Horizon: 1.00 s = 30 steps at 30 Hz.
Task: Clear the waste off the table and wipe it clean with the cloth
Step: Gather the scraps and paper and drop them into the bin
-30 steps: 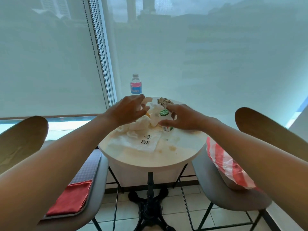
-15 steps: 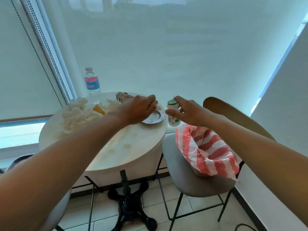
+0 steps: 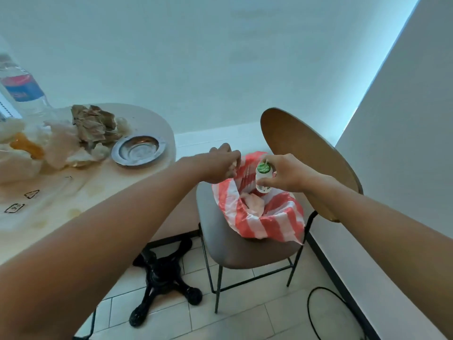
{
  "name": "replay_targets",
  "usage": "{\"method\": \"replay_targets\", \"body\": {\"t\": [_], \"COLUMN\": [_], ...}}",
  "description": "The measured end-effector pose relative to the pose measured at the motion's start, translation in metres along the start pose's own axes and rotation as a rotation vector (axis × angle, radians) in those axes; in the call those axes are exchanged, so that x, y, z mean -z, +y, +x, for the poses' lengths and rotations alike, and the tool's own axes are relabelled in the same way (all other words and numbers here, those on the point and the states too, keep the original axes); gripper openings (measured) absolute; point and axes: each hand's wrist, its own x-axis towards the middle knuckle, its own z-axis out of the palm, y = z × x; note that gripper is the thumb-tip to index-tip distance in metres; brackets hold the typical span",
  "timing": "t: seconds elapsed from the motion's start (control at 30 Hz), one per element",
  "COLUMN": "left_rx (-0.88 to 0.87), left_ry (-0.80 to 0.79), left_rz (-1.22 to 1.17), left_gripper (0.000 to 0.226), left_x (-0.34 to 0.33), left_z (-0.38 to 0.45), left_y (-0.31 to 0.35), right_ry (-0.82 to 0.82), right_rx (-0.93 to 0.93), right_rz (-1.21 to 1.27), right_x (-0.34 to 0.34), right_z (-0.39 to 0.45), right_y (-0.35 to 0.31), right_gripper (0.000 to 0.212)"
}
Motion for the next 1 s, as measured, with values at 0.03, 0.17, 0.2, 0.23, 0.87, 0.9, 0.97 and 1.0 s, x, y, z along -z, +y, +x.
{"method": "replay_targets", "body": {"t": [0.03, 0.17, 0.2, 0.23, 0.87, 0.9, 0.97, 1.0], "left_rx": [-0.004, -0.020, -0.030, -0.038, -0.219, -0.218, -0.204, -0.192], "left_ry": [-0.021, -0.107, -0.120, -0.134, -0.251, -0.227, -0.183, -0.159], "left_rz": [0.013, 0.043, 0.056, 0.080, 0.164, 0.155, 0.152, 0.152], "left_gripper": [0.024, 0.038, 0.042, 0.048, 0.046, 0.045, 0.040, 0.037], "left_x": [-0.006, -0.028, -0.034, -0.039, -0.042, -0.038, -0.028, -0.022], "left_z": [0.009, 0.049, 0.060, 0.068, 0.136, 0.133, 0.124, 0.118], "left_y": [0.003, 0.008, 0.008, 0.008, -0.003, -0.004, -0.006, -0.006], "right_ry": [-0.016, -0.069, -0.073, -0.076, -0.105, -0.101, -0.085, -0.078], "right_rx": [-0.011, -0.052, -0.064, -0.072, -0.237, -0.226, -0.201, -0.187], "right_rz": [0.006, 0.026, 0.045, 0.058, 0.071, 0.071, 0.060, 0.049], "right_x": [-0.005, -0.025, -0.031, -0.035, -0.062, -0.058, -0.050, -0.045], "right_z": [0.001, 0.006, 0.008, 0.009, 0.032, 0.033, 0.035, 0.037], "right_y": [0.010, 0.039, 0.044, 0.047, 0.082, 0.081, 0.075, 0.071], "right_gripper": [0.033, 0.026, 0.025, 0.025, 0.052, 0.050, 0.043, 0.040]}}
